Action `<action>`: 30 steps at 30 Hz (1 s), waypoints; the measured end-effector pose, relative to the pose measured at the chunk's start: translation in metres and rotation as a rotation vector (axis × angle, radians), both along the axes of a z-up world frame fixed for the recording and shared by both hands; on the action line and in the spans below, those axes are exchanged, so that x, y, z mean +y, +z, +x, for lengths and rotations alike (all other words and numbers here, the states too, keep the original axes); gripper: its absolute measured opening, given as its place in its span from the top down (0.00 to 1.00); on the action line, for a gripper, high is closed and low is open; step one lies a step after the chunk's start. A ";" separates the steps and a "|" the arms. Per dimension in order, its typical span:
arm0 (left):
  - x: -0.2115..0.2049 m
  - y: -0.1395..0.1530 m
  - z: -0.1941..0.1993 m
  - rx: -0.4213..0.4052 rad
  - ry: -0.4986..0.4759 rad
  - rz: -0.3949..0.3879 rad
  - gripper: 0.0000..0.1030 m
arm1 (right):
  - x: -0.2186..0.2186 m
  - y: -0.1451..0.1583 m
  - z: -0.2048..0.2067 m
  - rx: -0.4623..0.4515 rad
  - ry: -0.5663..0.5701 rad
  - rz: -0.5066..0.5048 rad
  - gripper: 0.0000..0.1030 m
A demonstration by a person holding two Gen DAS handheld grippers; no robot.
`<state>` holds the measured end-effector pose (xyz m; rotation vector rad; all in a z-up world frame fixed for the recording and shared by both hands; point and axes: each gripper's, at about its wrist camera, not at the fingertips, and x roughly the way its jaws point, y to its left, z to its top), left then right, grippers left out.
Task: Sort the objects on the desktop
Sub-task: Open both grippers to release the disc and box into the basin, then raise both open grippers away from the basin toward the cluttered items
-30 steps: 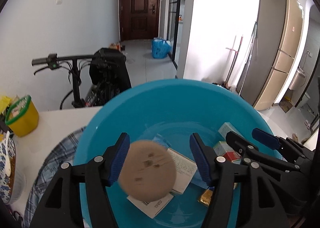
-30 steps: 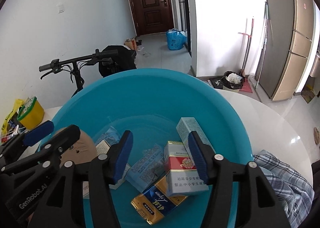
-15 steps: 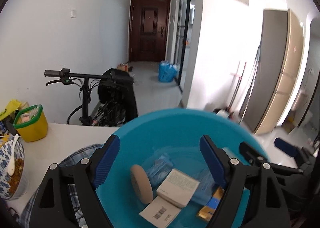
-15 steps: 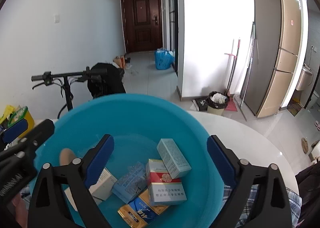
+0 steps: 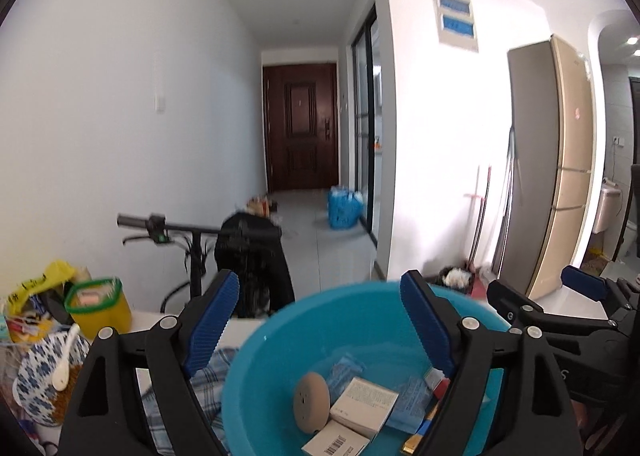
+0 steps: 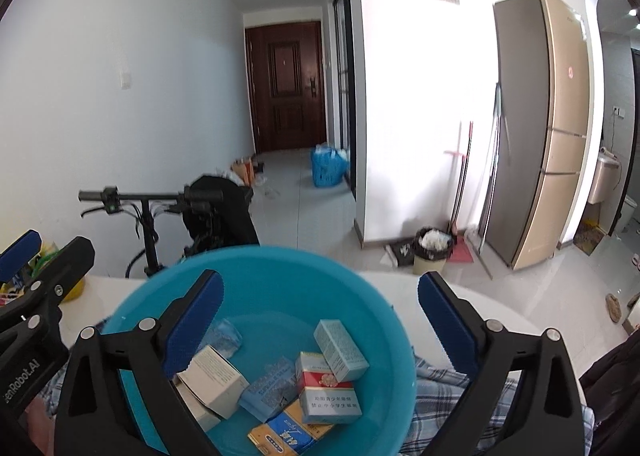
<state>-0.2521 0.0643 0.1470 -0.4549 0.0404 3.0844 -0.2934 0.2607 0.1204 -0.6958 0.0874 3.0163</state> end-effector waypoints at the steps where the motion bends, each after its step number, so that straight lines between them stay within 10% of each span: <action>1: -0.001 0.005 0.006 0.023 0.023 -0.011 0.13 | 0.000 0.005 0.004 0.015 0.002 -0.002 0.06; 30: -0.050 0.072 0.098 0.249 0.044 0.139 0.00 | 0.011 0.082 0.118 0.424 0.081 -0.205 0.01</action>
